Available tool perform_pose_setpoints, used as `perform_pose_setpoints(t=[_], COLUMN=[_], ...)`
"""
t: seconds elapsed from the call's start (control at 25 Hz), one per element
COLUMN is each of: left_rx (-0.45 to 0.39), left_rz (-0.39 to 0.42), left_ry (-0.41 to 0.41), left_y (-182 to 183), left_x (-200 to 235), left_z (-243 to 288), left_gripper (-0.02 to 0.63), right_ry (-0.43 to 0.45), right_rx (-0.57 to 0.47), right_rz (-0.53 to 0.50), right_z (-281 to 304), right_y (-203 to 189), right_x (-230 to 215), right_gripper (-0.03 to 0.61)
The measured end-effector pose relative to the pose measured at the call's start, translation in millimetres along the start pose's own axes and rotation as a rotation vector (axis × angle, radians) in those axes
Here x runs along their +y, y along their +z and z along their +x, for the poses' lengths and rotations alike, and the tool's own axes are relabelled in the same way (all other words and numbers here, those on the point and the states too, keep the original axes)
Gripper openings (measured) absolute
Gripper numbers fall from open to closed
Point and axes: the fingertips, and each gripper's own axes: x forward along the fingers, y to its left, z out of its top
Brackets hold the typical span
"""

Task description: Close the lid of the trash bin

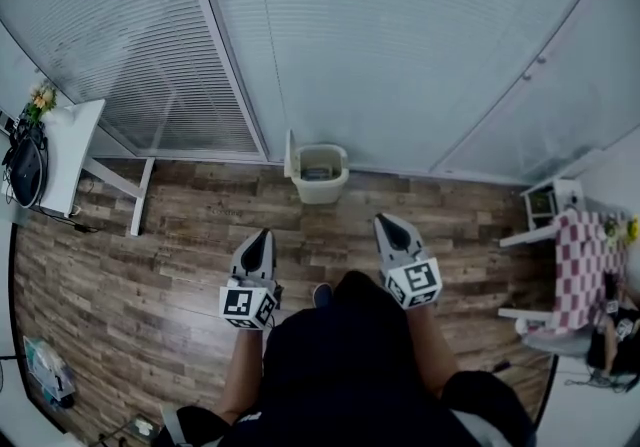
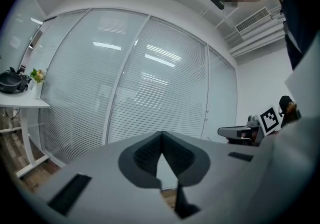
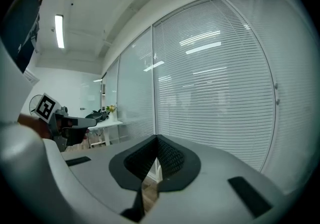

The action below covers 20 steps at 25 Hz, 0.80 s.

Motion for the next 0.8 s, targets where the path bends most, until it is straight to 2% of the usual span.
perform_pose_setpoints(t=[0.28, 0.44, 0.68, 0.8], left_rx=[0.023, 0.042, 0.051, 0.068], left_rz=[-0.012, -0.013, -0.025, -0.009], left_ry=[-0.018, -0.017, 0.032, 0.03], left_y=[-8, -16, -15, -18], left_x=[-1, 5, 32, 39], left_z=[16, 32, 56, 79], left_gripper=[0.008, 0.008, 0.008, 0.008], right_ry=[-0.024, -0.005, 0.007, 0.004], right_rx=[0.032, 0.041, 0.055, 0.078], right_rz=[0.024, 0.021, 0.003, 0.005], right_z=[4, 17, 41, 63], right_y=[-6, -11, -16, -21], right_x=[-5, -14, -33, -44], right_gripper=[0.003, 0.003, 0.003, 0.003])
